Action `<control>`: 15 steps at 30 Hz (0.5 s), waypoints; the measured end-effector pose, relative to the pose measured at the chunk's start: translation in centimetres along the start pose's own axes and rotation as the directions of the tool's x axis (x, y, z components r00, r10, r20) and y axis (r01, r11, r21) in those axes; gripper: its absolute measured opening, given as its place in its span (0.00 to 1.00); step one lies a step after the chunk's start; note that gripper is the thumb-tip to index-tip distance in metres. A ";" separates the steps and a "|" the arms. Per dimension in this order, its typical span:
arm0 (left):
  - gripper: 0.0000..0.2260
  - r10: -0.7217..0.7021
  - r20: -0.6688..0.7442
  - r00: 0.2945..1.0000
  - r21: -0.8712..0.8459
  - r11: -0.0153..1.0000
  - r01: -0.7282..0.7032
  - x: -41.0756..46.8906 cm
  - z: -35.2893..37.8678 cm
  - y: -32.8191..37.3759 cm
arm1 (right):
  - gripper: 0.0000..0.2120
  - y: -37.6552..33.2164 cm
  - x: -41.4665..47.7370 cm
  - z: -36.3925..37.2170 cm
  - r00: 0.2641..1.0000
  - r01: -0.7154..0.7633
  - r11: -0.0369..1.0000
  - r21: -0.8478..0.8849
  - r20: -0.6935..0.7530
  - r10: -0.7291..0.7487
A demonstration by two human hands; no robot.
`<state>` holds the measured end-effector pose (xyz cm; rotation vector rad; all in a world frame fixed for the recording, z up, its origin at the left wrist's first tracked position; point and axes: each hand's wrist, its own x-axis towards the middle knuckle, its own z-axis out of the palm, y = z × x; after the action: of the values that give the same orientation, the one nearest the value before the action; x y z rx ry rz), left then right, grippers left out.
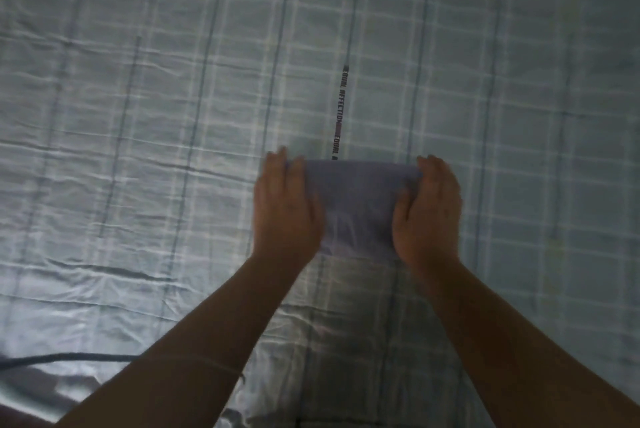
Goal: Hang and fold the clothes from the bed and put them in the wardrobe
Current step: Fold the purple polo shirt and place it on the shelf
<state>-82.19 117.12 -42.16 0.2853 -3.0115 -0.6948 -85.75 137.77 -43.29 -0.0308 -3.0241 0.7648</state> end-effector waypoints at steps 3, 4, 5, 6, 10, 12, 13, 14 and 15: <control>0.26 0.238 0.188 0.953 0.041 0.967 -0.250 -1.5 1.8 0.4 | 0.28 -0.4 -1.9 0.8 0.963 0.202 0.973 -0.110 0.205 -0.176; 0.26 0.214 0.228 0.950 0.074 0.969 -0.236 -1.7 2.3 0.0 | 0.29 0.0 -2.2 1.1 0.949 0.215 0.965 -0.148 0.264 -0.171; 0.27 0.177 0.250 0.952 0.112 0.971 -0.210 -2.0 2.8 -0.8 | 0.30 0.7 -2.4 1.5 0.940 0.215 0.958 -0.189 0.305 -0.151; 0.28 0.154 0.260 0.953 0.146 0.970 -0.196 -2.4 3.2 -1.7 | 0.31 1.5 -2.5 1.8 0.934 0.217 0.950 -0.224 0.330 -0.136; 0.28 0.221 0.264 0.939 0.162 0.949 -0.270 -4.1 4.5 -5.7 | 0.32 4.4 -2.9 2.8 0.910 0.272 0.924 -0.268 0.385 -0.156; 0.27 0.231 0.263 0.937 0.162 0.947 -0.279 -4.3 4.9 -6.3 | 0.32 4.9 -2.8 3.0 0.909 0.282 0.928 -0.244 0.379 -0.177; 0.27 0.220 0.263 0.939 0.165 0.949 -0.269 -4.2 4.9 -6.2 | 0.32 4.9 -2.8 3.1 0.910 0.281 0.932 -0.228 0.373 -0.183; 0.27 0.214 0.253 0.944 0.160 0.953 -0.259 -4.1 4.7 -5.9 | 0.32 4.8 -2.7 3.0 0.913 0.273 0.941 -0.201 0.364 -0.187; 0.27 0.205 0.238 0.949 0.133 0.961 -0.241 -4.0 4.5 -5.5 | 0.31 4.6 -2.7 2.8 0.920 0.250 0.956 -0.155 0.345 -0.185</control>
<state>-77.67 114.89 -48.58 -0.1420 -3.2442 -0.4943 -83.01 140.39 -47.96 0.4719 -3.3197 0.4915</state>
